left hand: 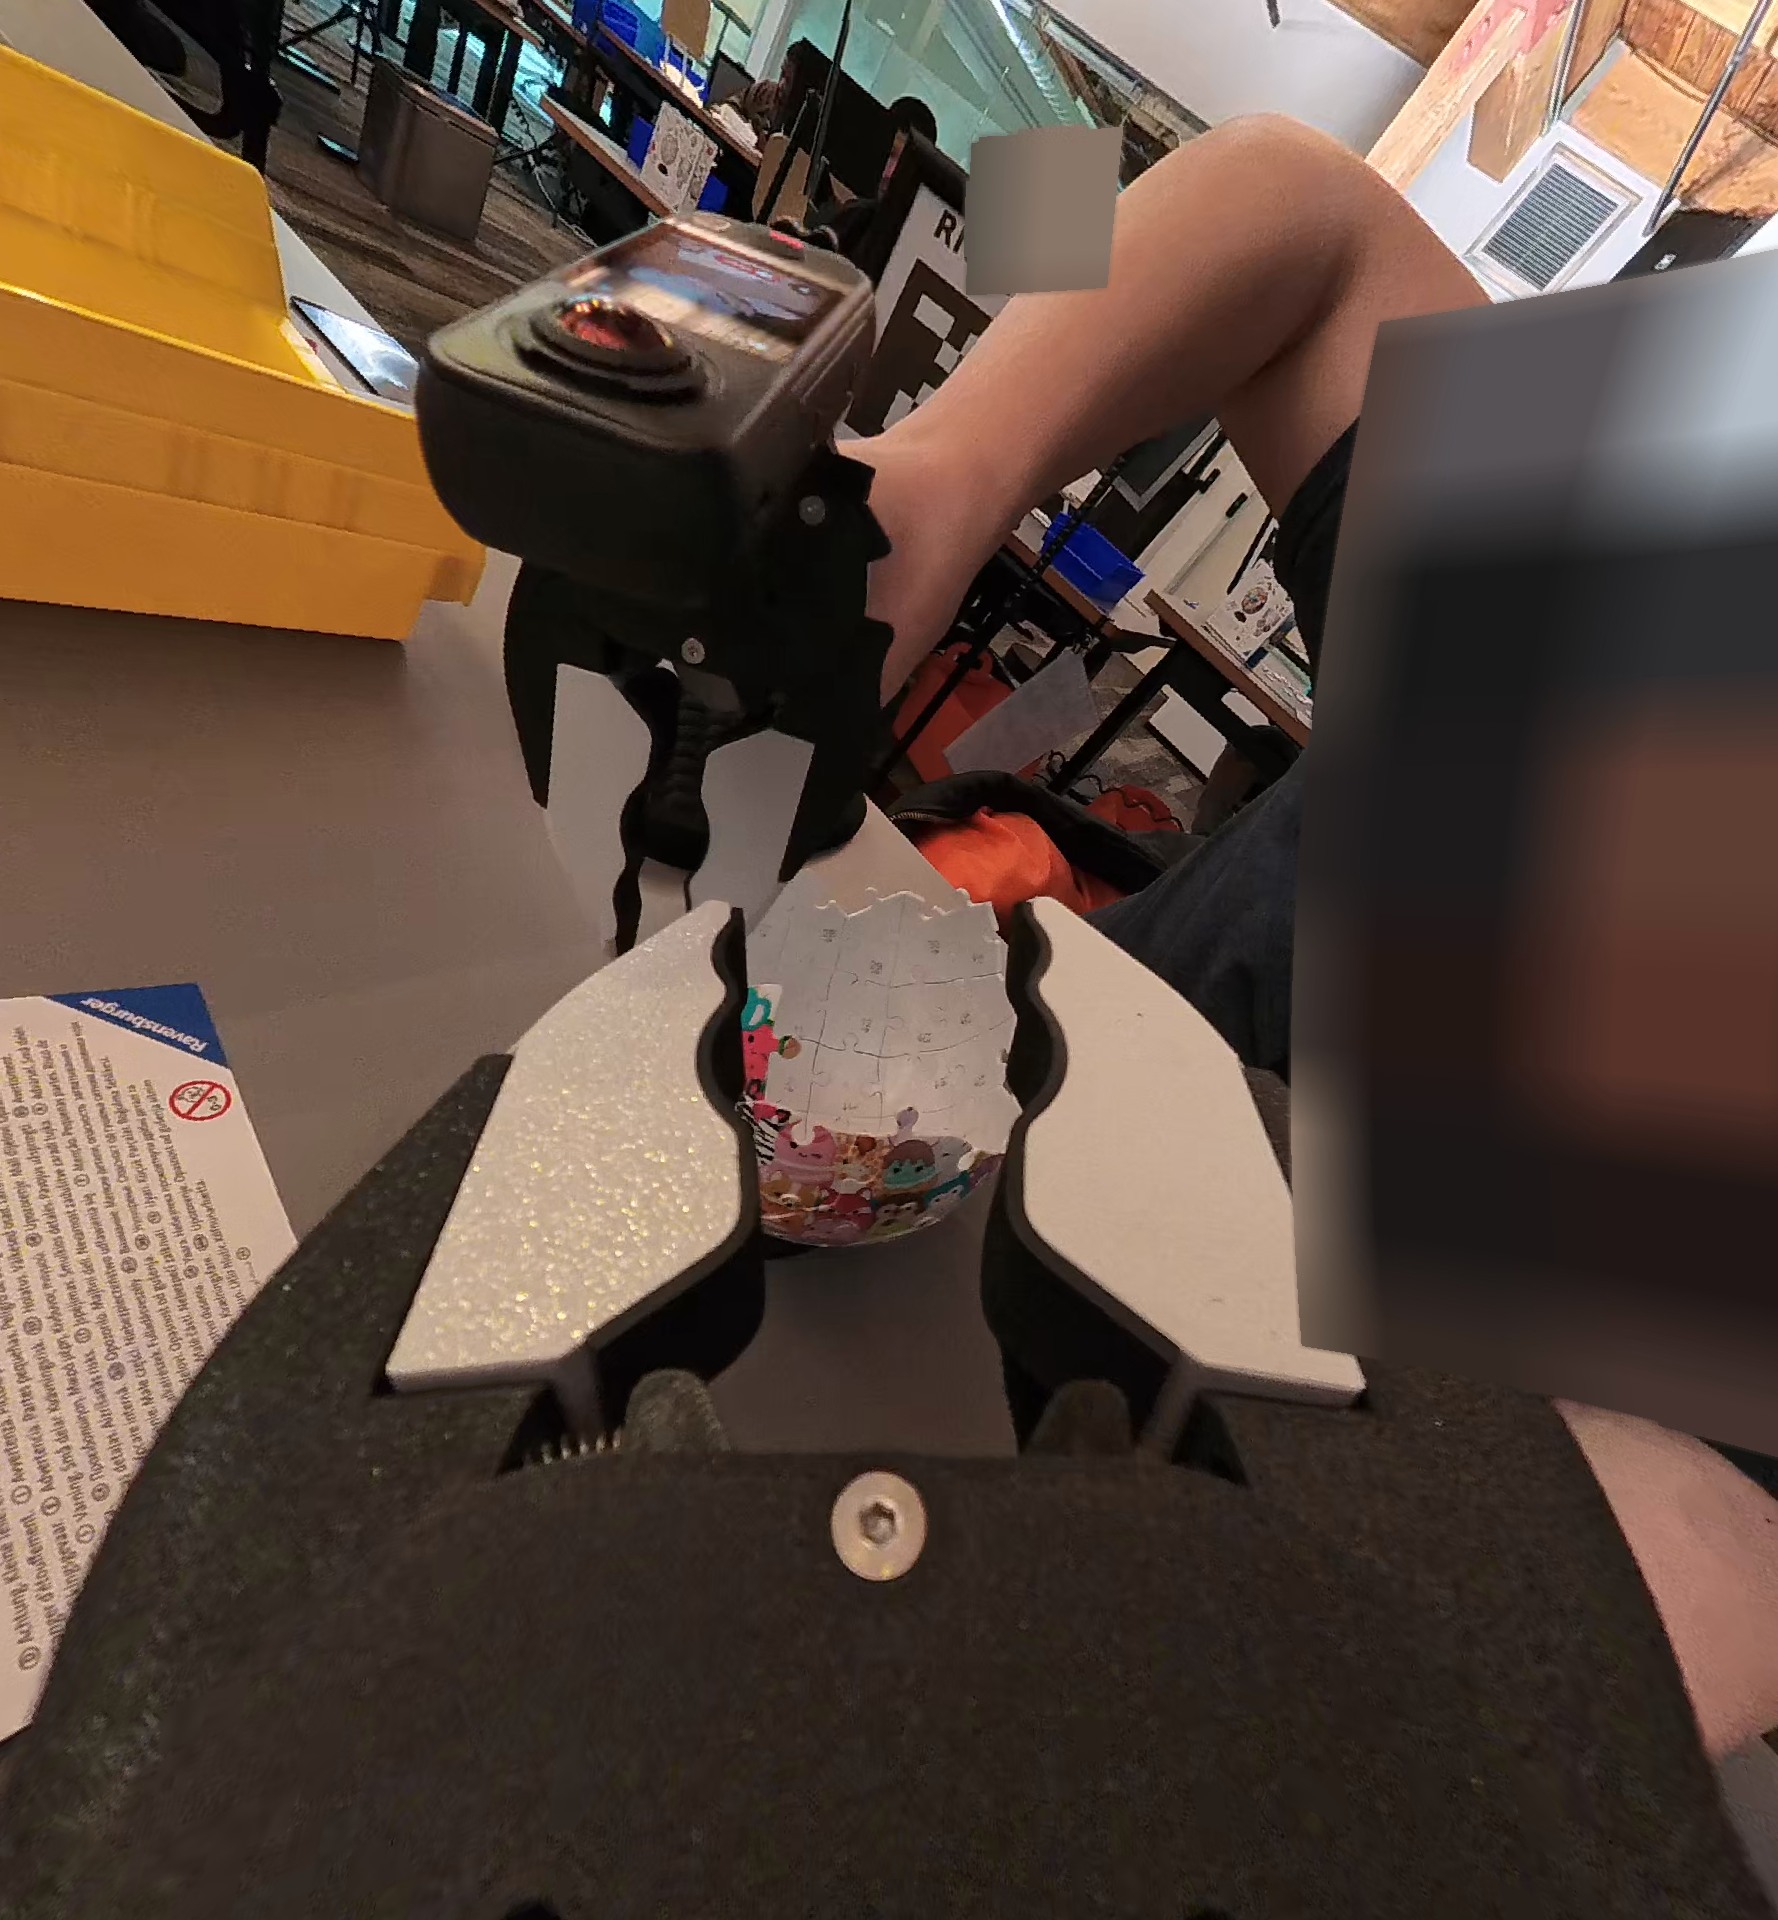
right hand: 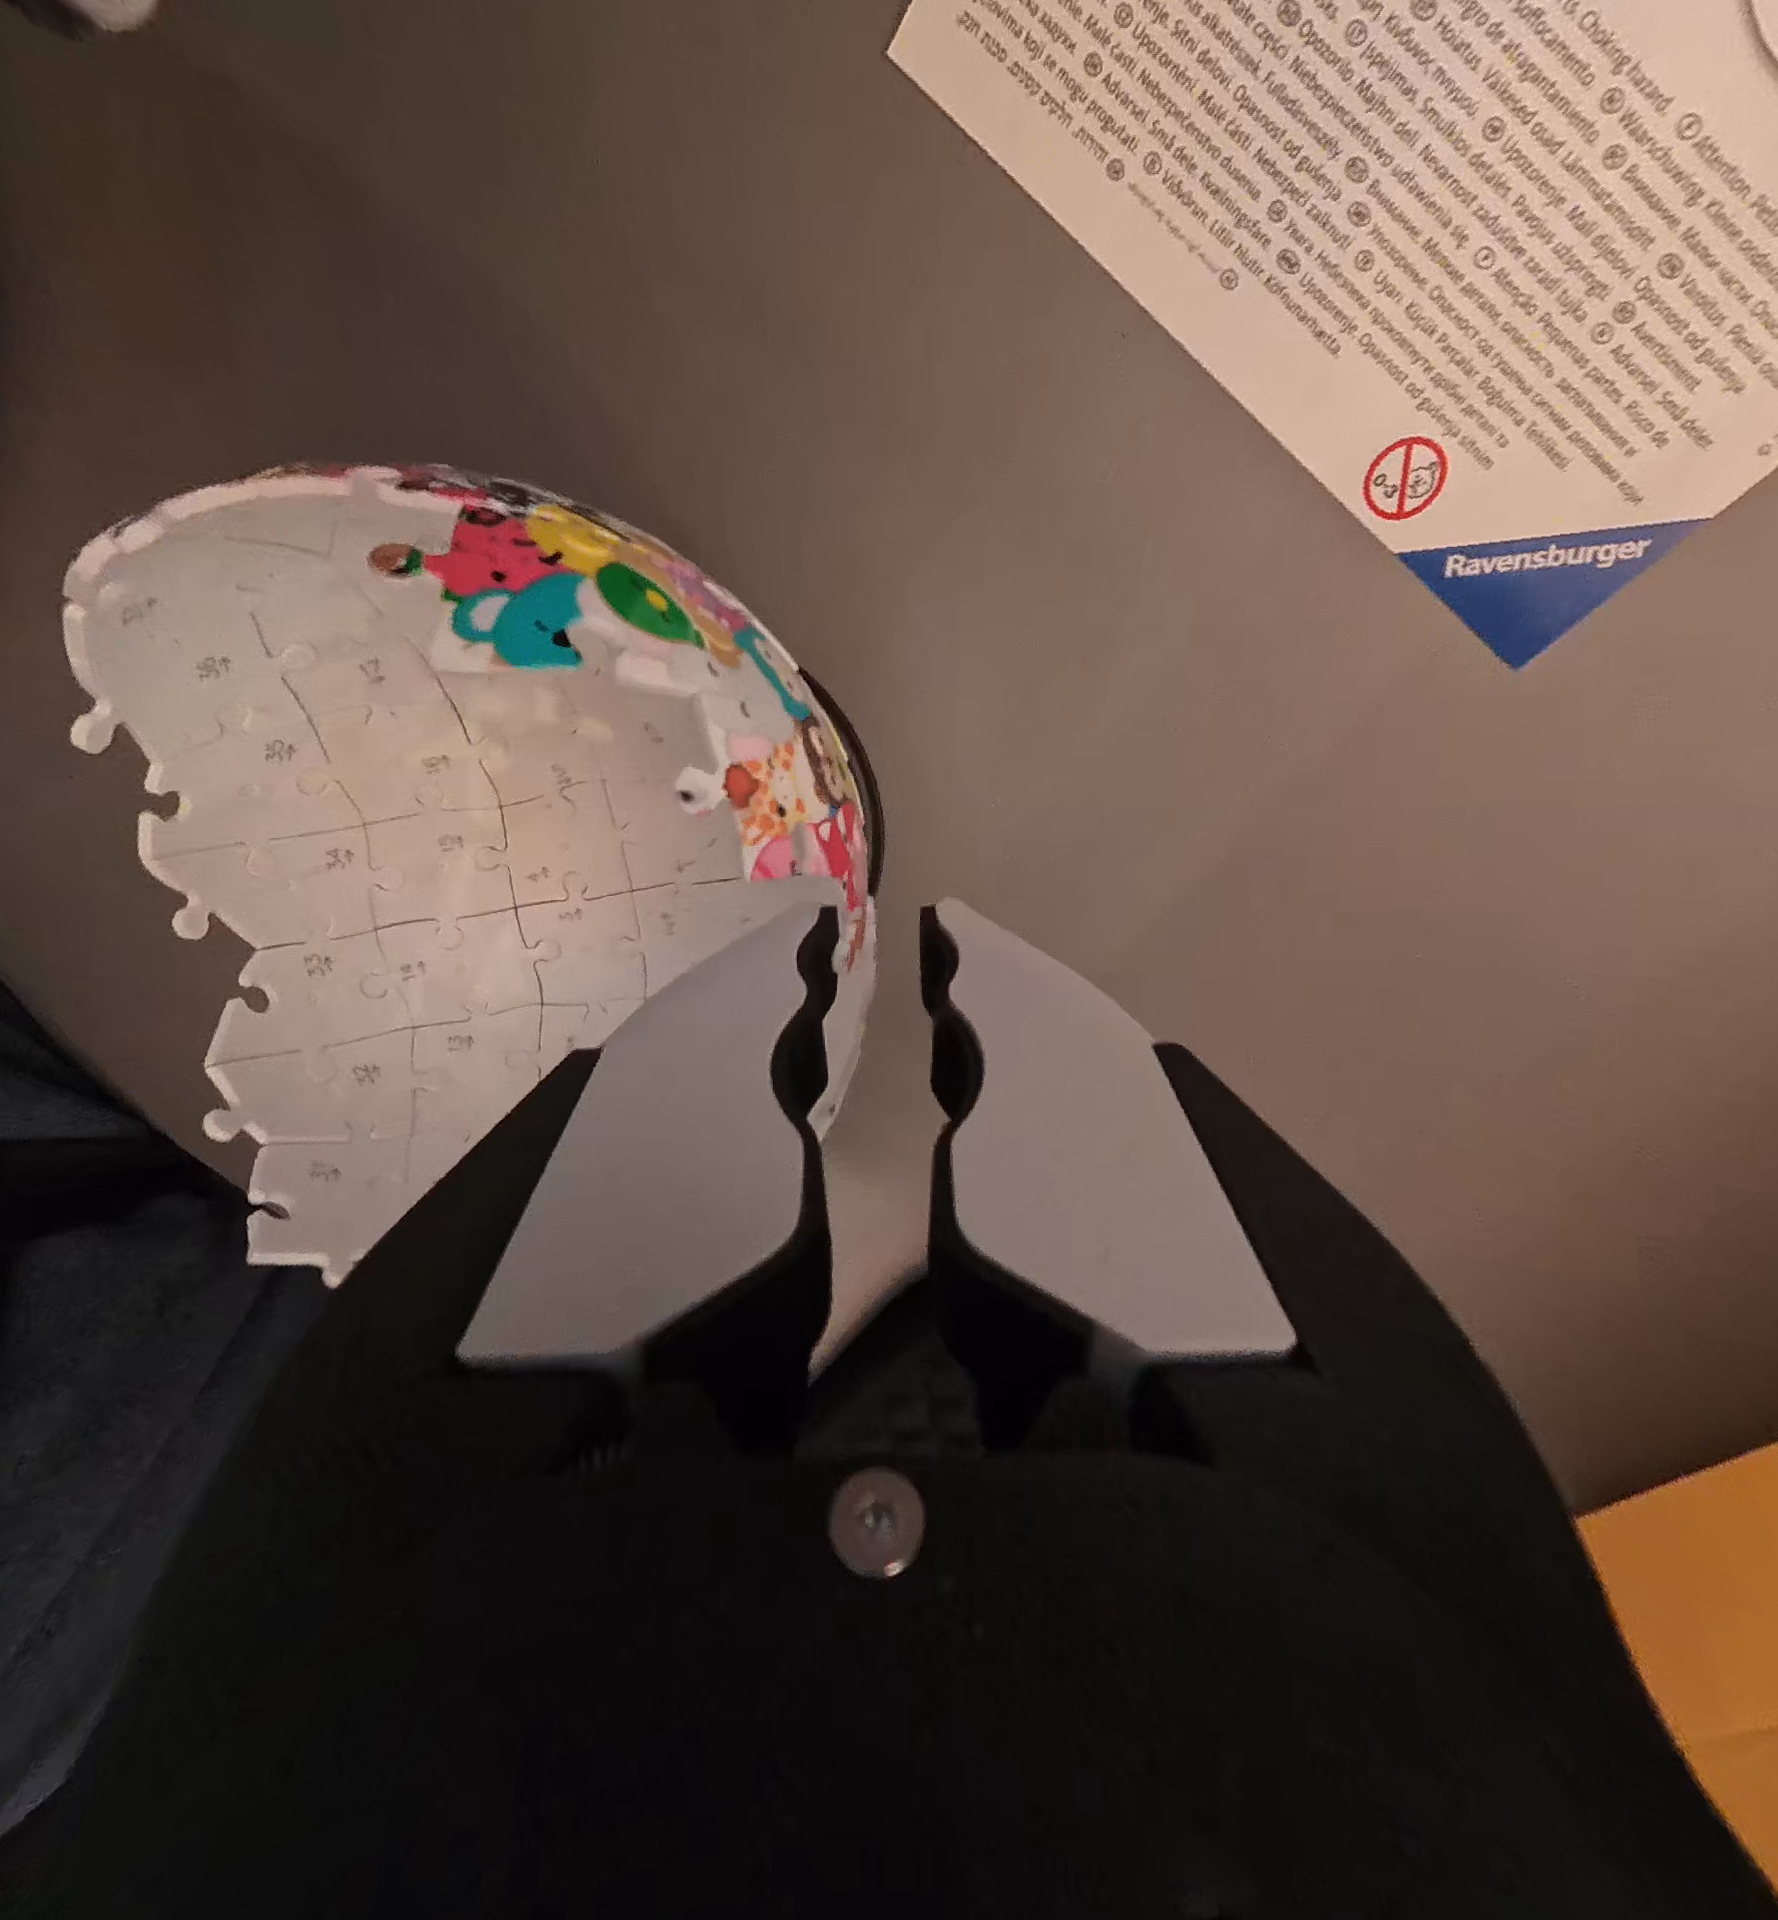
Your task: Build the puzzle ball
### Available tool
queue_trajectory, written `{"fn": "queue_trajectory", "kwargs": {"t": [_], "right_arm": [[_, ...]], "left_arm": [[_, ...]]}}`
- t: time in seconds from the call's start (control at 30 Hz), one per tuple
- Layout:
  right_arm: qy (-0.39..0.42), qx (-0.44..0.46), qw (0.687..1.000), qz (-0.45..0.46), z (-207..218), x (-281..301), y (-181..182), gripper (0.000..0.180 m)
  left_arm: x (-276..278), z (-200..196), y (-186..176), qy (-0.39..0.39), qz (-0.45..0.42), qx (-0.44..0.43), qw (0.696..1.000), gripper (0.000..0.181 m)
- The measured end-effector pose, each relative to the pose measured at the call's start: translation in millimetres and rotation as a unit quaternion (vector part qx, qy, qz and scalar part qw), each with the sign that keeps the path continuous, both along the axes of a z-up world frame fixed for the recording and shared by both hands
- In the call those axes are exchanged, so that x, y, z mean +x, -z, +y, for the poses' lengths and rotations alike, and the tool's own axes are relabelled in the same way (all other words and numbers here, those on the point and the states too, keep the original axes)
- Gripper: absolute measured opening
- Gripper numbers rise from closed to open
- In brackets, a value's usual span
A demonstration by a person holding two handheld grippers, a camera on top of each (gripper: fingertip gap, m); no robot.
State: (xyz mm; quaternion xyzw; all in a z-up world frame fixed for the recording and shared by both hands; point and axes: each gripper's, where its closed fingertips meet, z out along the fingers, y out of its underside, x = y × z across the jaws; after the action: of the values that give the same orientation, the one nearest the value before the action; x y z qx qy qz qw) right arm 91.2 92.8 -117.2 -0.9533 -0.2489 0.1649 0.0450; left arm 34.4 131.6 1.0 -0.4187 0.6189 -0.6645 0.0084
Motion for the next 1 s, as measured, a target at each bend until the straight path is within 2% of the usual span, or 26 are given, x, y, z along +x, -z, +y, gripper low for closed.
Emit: {"fn": "queue_trajectory", "kwargs": {"t": [0.1,0.23,0.5,0.77,0.8,0.87,1.0], "right_arm": [[-0.001,-0.01,1.0,-0.002,-1,-1,4,0.016],[-0.003,-0.014,1.0,0.002,-2,-3,5,0.006],[0.008,-0.007,1.0,-0.008,-3,-2,6,0.004],[-0.015,0.005,1.0,-0.008,-3,-5,4,0.004],[-0.025,0.006,1.0,-0.01,-4,-5,4,0.005],[-0.037,0.01,0.999,-0.013,-4,-6,3,0.018],[-0.033,0.02,0.999,0.016,-1,-10,-12,0.024]], "left_arm": [[0,0,1,0.001,0.001,0.001,1.0,0.048],[0,1,1,-0.001,0.001,-0.001,1.0,0.047],[0,0,1,0.0,0.001,0.0,1.0,0.047],[1,0,3,0.001,0.004,0.001,1.0,0.048],[1,0,3,0.001,0.005,0.001,1.0,0.048],[1,0,3,0.001,0.005,0.001,1.0,0.047],[1,0,3,0.001,0.006,0.001,1.0,0.048]]}}
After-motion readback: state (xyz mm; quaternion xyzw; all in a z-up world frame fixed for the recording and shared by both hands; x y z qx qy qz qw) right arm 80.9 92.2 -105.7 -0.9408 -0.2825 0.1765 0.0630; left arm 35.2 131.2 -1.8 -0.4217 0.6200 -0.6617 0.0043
